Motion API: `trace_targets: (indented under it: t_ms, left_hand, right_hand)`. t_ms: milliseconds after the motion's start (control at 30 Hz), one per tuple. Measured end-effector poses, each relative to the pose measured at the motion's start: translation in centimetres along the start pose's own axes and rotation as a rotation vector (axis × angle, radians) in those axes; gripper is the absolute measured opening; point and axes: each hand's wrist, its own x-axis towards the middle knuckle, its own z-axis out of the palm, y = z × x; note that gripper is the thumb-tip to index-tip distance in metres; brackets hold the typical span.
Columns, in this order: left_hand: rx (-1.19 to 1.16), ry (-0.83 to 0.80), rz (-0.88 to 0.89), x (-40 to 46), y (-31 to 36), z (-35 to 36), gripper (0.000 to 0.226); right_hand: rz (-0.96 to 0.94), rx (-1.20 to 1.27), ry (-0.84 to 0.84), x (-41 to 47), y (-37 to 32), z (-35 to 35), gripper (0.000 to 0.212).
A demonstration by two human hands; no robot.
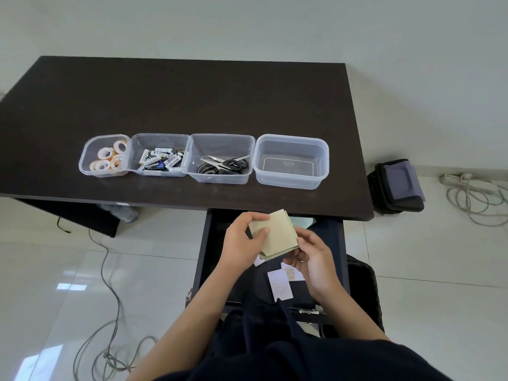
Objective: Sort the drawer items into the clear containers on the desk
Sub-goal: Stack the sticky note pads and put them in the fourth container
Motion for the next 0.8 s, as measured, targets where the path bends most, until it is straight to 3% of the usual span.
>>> trace_targets:
  t_ms: [300, 567, 700, 800]
  left_hand:
    - [0.052, 0.032, 0.078, -0.6, 0.1, 0.8, 0.035]
    - [-0.560, -0.075, -0.269, -2.3, -0.4, 0.3, 0.038]
    - [-0.501, -0.176, -0.326, -2.8, -1.3, -0.5, 0.042]
    - [-0.471, -0.157, -0.372, -3.1, -2.1, -0.7, 0.044]
  right_hand:
    - [-0.154, -0.110, -0.020, -0.8, 0.2, 1.0, 0.036]
    - [-0.163, -0.089, -0.023, -0.4, 1.2, 1.2, 0.028]
    - [-0.078, -0.100, -0.001, -0.3, 2.6, 0.9, 0.024]
    - [-0.036, -0.117, 0.008, 0.6, 4.1, 0.6, 0.021]
